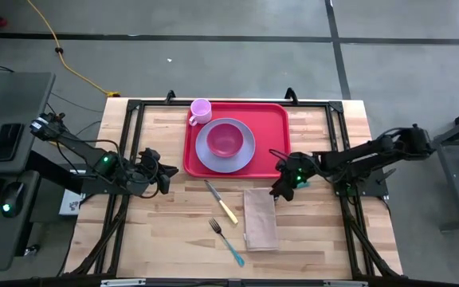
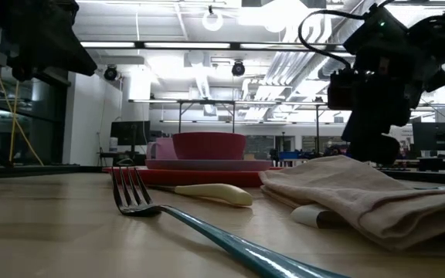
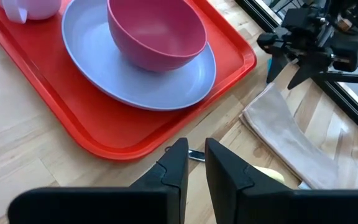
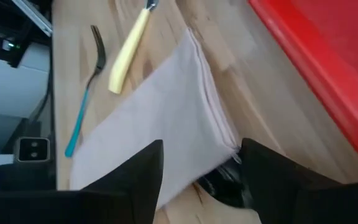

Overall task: Set up tray
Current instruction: Put the light pink napkin to the right of the light blue plate on the orange serving tray

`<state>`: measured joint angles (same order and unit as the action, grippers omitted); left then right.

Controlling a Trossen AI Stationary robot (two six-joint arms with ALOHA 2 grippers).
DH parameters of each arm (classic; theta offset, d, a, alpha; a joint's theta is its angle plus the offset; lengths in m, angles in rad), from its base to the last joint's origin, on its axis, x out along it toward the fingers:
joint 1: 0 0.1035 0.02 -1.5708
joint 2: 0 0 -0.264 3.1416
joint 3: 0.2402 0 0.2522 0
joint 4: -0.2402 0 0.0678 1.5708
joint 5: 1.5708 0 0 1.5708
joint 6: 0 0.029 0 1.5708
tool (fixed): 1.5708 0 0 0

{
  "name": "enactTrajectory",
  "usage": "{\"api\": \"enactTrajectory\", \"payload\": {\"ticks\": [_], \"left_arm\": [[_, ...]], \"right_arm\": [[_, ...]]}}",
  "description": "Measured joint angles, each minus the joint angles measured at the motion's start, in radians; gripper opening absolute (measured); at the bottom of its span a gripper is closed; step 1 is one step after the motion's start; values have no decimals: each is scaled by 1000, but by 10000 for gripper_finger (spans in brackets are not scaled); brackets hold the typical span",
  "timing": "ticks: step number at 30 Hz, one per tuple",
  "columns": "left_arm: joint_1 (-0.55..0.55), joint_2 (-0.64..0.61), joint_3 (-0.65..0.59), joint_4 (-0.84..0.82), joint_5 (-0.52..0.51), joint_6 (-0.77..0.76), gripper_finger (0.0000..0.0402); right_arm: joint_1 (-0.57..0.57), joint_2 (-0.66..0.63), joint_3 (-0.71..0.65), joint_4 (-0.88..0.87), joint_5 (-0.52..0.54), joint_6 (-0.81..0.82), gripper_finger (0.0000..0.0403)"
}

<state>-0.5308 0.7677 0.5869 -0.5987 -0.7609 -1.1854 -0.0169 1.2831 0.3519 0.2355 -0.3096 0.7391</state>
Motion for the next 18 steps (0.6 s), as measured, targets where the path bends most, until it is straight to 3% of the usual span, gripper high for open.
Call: {"api": "enactTrajectory", "payload": {"ticks": [9, 18], "left_arm": [[0, 0, 0, -1, 10, 0, 85], [0, 0, 0, -8, 11, 0, 85]], "right_arm": [[-17, 112, 0, 70, -40, 14, 195], [-17, 132, 0, 133, -39, 21, 193]]}}
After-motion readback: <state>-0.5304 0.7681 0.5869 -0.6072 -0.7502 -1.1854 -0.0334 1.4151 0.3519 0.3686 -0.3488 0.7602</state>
